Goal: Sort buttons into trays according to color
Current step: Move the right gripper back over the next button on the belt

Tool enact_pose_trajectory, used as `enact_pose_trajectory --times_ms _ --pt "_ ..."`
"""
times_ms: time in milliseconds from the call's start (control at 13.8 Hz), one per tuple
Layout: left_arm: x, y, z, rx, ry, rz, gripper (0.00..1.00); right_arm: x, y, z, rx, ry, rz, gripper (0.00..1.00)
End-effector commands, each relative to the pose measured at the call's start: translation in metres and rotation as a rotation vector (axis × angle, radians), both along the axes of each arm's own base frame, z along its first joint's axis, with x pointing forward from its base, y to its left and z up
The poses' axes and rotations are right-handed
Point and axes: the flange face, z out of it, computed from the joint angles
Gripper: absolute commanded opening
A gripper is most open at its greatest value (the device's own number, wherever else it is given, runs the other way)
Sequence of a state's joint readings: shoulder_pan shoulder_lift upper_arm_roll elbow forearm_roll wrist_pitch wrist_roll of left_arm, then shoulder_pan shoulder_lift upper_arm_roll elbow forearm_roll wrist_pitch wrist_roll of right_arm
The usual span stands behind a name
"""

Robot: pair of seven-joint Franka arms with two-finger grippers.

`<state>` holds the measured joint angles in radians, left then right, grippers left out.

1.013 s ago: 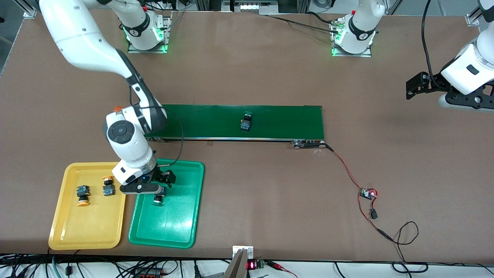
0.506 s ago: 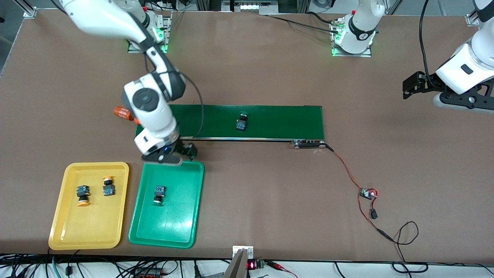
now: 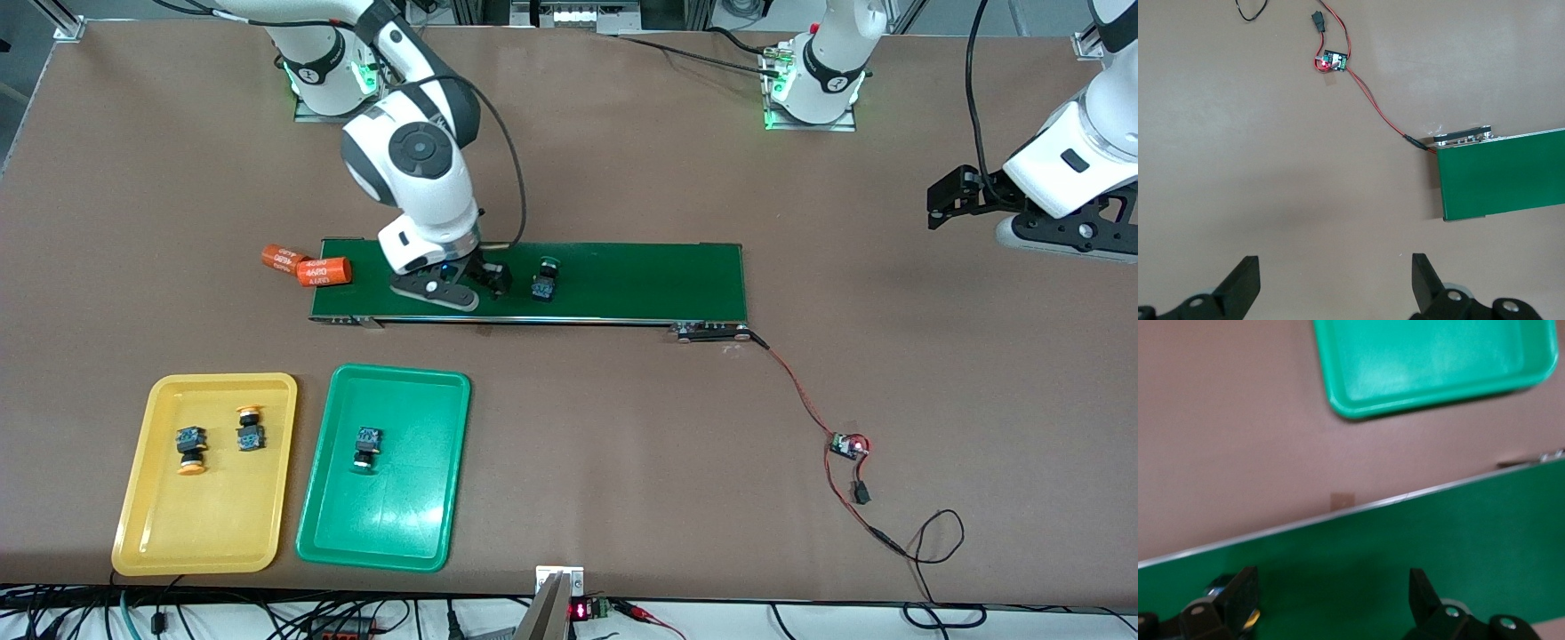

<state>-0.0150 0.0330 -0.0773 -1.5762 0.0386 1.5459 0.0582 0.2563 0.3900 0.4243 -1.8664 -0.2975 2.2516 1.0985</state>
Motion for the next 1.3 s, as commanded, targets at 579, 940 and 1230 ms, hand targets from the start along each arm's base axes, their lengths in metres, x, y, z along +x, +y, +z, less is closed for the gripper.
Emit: enact_pose_trajectory --times_ms 579,940,1230 --pt "0.003 0.002 0.007 0.029 -0.005 -0.021 1.0 -0.025 0.034 -0.027 0.014 0.025 0.209 1.0" --pt "0.004 0.002 0.006 0.028 -0.004 -0.021 1.0 -0.038 0.045 -0.047 0.009 0.059 0.222 1.0" --pt "0.004 0.006 0.006 0.029 -0.005 -0.014 1.0 -0.047 0.038 -0.062 -0.012 0.089 0.235 1.0"
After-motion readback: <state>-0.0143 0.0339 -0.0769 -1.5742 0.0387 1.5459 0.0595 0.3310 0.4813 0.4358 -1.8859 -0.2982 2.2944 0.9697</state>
